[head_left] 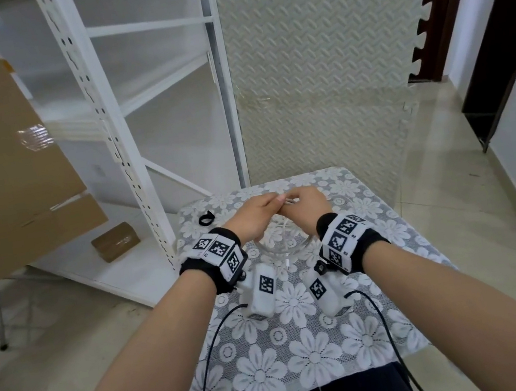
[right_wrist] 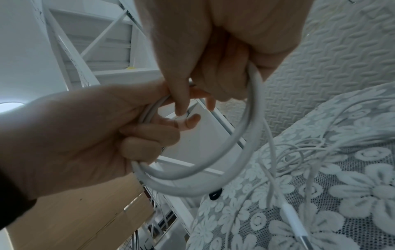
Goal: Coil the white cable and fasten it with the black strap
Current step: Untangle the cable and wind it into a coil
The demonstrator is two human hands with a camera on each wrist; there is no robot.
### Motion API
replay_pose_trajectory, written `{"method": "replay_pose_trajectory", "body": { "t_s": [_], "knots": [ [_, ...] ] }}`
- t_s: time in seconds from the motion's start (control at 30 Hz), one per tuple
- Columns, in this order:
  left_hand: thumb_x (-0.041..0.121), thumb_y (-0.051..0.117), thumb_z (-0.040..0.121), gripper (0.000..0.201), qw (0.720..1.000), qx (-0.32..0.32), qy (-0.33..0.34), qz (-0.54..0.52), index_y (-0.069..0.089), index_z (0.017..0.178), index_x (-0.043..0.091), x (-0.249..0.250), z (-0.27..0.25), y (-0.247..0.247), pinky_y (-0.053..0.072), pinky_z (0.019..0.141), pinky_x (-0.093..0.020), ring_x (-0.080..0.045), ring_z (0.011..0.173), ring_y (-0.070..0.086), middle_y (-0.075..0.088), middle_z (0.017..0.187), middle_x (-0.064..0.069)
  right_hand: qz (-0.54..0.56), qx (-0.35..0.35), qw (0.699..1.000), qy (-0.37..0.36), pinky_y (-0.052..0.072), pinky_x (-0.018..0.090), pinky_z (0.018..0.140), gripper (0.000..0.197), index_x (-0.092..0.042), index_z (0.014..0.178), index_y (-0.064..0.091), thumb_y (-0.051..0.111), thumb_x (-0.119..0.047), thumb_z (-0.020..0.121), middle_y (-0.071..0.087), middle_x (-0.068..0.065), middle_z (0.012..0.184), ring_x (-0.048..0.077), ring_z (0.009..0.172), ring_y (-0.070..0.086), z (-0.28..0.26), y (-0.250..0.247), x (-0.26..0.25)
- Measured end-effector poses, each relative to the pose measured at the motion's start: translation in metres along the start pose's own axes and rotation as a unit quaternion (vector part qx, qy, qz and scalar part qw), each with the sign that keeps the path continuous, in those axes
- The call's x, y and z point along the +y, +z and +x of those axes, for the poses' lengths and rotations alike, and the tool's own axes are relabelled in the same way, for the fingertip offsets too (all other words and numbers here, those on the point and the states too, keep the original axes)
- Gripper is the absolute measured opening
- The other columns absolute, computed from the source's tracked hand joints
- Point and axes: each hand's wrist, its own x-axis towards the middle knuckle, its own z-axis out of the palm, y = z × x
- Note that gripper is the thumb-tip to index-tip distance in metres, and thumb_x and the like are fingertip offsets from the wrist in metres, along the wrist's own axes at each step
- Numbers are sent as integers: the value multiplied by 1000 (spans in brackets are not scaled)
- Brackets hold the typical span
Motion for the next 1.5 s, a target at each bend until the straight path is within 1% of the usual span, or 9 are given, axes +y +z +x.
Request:
{"method": "replay_pose_trajectory", "body": {
  "t_s": [0.07, 0.2, 0.37, 0.63, 0.8, 0.93, 1.13, 1.37, 1.5],
  "knots": [
    [25, 36, 102, 39, 1000, 9, 13, 1, 57, 125, 3, 2, -2, 1, 38, 54, -37, -51, 98, 46, 49, 118, -41, 1, 5, 1000, 4, 52, 37, 75, 25, -1, 100, 69, 64, -21, 85, 70, 18, 102, 29, 89, 65, 1, 0, 0],
    [27, 37, 101, 39, 1000, 11, 19, 8, 61, 117, 1, -4, 4, 4, 25, 45, -12, -20, 52, 40, 54, 66, -5, -12, 18, 1000, 18, 53, 40, 80, 31, 3, 103, 66, 64, -22, 84, 70, 20, 103, 32, 95, 65, 3, 3, 2],
    [25, 41, 100, 34, 998, 33, 53, -2, 68, 108, 6, -9, 12, 7, 37, 66, -1, 0, 78, 55, 68, 107, -6, -61, 53, 996, 32, 37, 30, 50, 21, -5, 71, 53, 57, -20, 84, 56, 7, 68, 29, 73, 56, 8, 9, 2],
    [27, 44, 99, 34, 996, 77, 40, -29, 70, 93, 5, -9, 16, 10, 46, 89, -31, -19, 90, 63, 71, 99, -11, -176, 85, 981, 13, 44, 33, 67, 33, -2, 109, 55, 56, -29, 91, 39, 18, 124, 33, 79, 58, 8, 11, 0],
    [24, 42, 100, 34, 995, 91, 33, -22, 68, 100, 2, 0, 10, 10, 41, 60, -35, 0, 51, 42, 68, 101, -19, -193, 78, 978, -25, 44, 32, 66, 26, -1, 95, 64, 51, -23, 91, 50, 19, 113, 31, 79, 58, 10, 10, 2],
    [25, 42, 100, 34, 995, 91, 17, -41, 68, 103, 3, 5, 6, 11, 46, 83, -47, -47, 94, 56, 67, 104, -22, -202, 88, 975, -38, 43, 34, 67, 28, 0, 91, 65, 45, -20, 91, 56, 21, 105, 34, 92, 57, 10, 10, 2],
    [25, 40, 100, 35, 995, 75, 4, -65, 64, 107, 0, 12, -3, 9, 45, 75, -50, -53, 96, 49, 58, 112, -34, -260, 88, 960, -50, 38, 34, 65, 28, -4, 82, 62, 42, -21, 92, 57, 15, 102, 30, 104, 49, 8, 8, 3],
    [24, 40, 100, 36, 993, 73, 4, -96, 61, 111, -4, 14, -6, 7, 27, 38, -7, -6, 35, 37, 50, 106, -45, -224, 81, 968, -78, 32, 30, 62, 43, -18, 49, 31, 44, -18, 90, 45, 6, 63, 24, 67, 44, 9, 2, 6],
    [26, 44, 99, 33, 995, 67, 9, -79, 63, 95, -1, 15, -2, 7, 41, 60, -40, -9, 75, 37, 50, 108, -44, -139, 66, 985, -80, 31, 30, 57, 42, -12, 47, 36, 46, -11, 87, 40, 3, 48, 22, 52, 40, 13, 4, 9]
  ]
}}
